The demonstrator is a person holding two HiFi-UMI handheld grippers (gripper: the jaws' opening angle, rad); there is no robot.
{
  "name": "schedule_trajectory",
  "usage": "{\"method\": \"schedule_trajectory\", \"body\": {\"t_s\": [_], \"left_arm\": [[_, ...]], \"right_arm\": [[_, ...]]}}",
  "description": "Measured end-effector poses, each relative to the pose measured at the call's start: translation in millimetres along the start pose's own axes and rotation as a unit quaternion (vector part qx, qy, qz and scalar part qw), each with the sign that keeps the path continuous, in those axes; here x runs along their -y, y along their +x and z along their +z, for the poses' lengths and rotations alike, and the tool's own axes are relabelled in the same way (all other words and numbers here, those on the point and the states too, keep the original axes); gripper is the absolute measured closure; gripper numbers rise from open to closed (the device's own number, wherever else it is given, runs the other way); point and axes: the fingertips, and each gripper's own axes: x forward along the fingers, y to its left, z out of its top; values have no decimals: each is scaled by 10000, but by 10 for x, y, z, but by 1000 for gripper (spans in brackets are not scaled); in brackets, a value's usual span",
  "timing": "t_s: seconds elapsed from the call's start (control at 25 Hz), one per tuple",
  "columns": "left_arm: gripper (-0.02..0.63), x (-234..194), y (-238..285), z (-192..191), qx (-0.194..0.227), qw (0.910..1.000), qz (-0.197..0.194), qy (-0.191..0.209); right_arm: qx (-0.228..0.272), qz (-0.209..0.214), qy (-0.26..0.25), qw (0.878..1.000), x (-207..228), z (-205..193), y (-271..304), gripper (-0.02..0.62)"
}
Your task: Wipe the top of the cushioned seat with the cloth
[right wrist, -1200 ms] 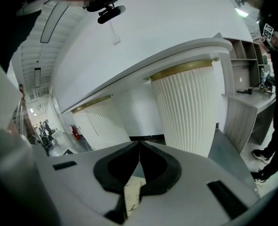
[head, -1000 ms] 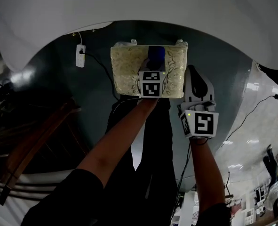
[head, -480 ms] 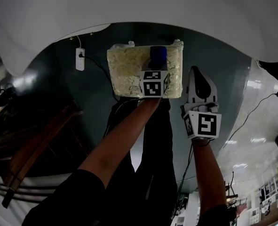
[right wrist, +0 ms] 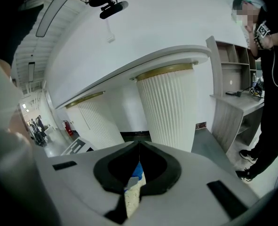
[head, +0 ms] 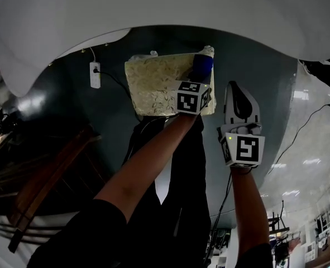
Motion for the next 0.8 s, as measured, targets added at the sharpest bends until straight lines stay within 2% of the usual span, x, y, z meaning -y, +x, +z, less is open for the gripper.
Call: {"method": "schedule_trajectory", "body": {"t_s": [0.08,0.16,0.28,0.36,0.44,0.56,0.72,0.8], "left_arm": [[557,72,38,-18,-41,9998,-94,144],[557,90,19,-4,20,9996,-244,111],[557,118,-137,80,277,9974,-661,9],[557,115,-331,143,469,9960,-751,72],[557,59,-582,163,612,9959,-648,151],[557,-170,-985,130,752,9965,-274,251],[557,-663,-1419,-20,735,9968,303,-28],[557,-851,-1640,-74,786,9961,385,-134]], "right_arm": [[8,-50,22,10000,10,14,-9,558],[21,-56,17,10000,-17,18,-22,558],[-48,33,-20,10000,-116,15,-37,558],[-30,81,-77,9999,-190,42,-30,558],[-10,134,-107,9999,-281,59,-14,558],[-42,294,-186,9994,-455,93,21,557],[-186,700,-517,9960,-780,96,13,557],[-296,884,-704,9932,-959,93,-10,557]]}}
